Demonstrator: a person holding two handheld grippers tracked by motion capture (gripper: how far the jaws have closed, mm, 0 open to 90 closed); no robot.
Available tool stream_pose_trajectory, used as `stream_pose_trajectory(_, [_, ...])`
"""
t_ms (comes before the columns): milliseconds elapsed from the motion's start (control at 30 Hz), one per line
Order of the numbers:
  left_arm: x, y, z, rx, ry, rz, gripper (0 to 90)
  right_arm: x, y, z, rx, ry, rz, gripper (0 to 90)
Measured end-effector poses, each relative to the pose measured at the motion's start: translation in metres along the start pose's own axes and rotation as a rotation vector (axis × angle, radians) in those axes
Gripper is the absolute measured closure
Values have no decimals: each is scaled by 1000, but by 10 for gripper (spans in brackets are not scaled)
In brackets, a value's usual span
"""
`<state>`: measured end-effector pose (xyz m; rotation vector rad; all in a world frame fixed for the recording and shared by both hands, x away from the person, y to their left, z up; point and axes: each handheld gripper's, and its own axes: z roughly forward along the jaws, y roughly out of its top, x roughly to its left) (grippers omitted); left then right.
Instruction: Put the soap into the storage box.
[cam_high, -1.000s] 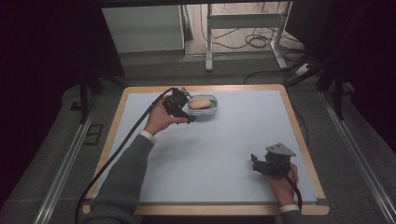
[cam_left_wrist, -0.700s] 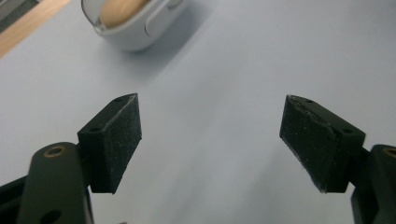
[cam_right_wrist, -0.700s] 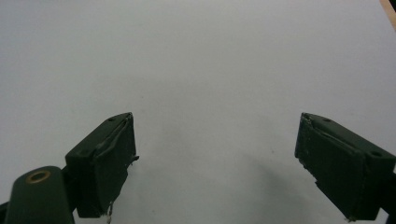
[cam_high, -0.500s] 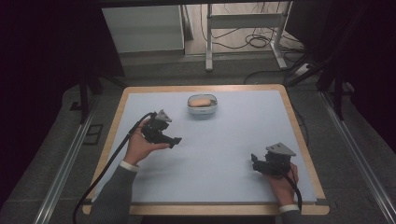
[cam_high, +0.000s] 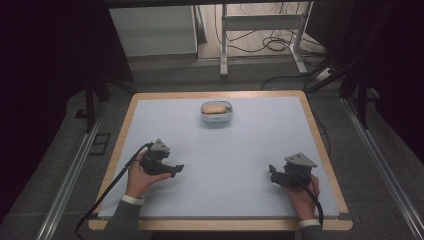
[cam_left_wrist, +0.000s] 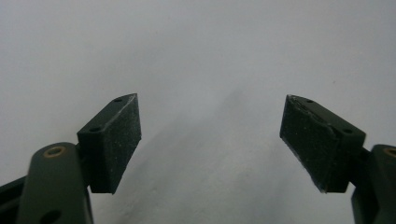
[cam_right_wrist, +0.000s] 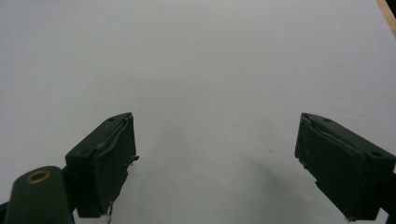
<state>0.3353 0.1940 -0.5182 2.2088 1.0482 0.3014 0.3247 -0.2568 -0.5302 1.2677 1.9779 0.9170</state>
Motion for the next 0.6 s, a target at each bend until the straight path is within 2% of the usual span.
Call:
stream_pose_trajectory(233, [3, -4, 0, 5, 27, 2, 211, -2, 0, -1, -5, 17, 15, 126])
stream_pose_trajectory(500, [3, -5, -5, -12, 12, -10, 211, -3, 0, -1, -9, 25, 25, 126])
stream_pose_trajectory(600, [3, -5, -3, -2, 14, -9, 209, -4, 0, -1, -10, 28, 32, 126])
